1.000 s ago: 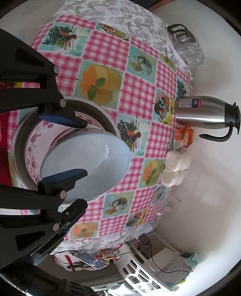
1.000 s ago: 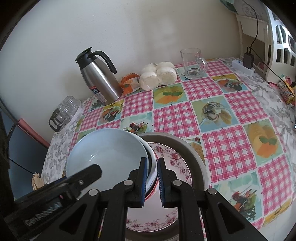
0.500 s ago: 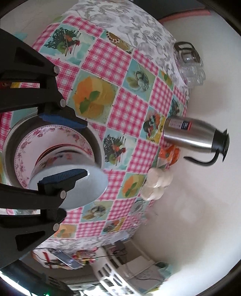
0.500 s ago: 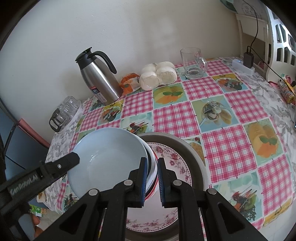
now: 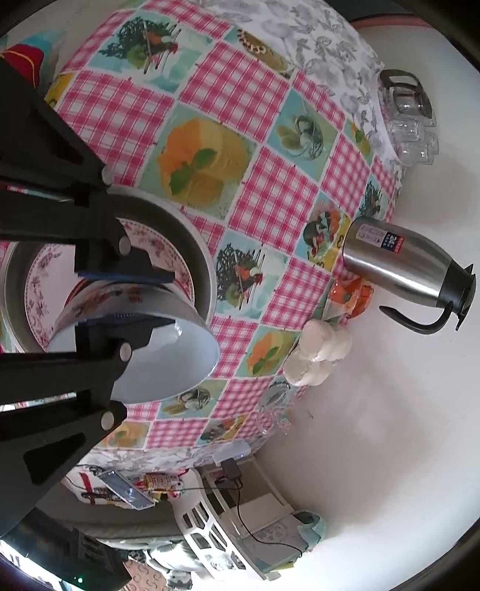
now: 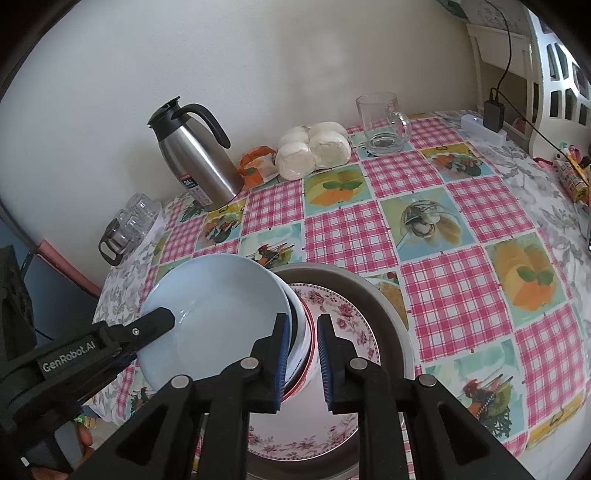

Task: Organize plates and bowls

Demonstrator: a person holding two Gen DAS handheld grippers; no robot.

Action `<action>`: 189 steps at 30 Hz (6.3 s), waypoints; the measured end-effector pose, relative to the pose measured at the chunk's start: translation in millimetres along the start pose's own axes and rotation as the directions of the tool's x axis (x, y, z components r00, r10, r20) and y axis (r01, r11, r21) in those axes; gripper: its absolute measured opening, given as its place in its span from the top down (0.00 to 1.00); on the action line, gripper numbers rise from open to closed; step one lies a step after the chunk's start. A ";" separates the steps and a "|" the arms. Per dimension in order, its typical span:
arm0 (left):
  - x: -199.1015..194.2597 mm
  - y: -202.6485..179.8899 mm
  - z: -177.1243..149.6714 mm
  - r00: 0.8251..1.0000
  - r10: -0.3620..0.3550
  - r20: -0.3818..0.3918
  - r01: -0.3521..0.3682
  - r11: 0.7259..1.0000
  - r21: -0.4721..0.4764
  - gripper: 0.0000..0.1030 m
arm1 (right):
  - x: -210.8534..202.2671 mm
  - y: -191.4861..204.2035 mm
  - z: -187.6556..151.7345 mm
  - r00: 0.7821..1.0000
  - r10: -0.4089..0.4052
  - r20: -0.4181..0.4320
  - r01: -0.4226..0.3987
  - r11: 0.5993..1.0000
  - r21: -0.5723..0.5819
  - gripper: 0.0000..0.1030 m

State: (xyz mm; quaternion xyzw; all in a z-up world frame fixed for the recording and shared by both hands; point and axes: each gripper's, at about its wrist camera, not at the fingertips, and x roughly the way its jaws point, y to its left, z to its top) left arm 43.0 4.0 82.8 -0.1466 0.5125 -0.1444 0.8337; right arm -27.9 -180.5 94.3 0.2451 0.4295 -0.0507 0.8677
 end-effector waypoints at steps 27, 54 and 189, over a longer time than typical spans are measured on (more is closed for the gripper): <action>6.7 -2.0 -2.1 0.996 0.082 -0.016 -0.082 0.996 0.027 0.79 | -0.3 -1.9 1.1 0.998 -0.060 -0.007 0.060 0.998 -0.016 0.38; -21.0 12.2 3.9 0.965 0.240 0.104 -0.240 0.971 -0.013 0.06 | 5.0 -1.9 0.0 0.997 -0.074 0.007 0.074 0.996 -0.051 0.00; 2.5 7.7 -124.5 0.895 0.441 -0.070 -0.424 0.889 0.175 0.05 | -16.3 -69.9 -87.3 0.970 -0.230 -0.083 0.216 0.965 -0.151 0.00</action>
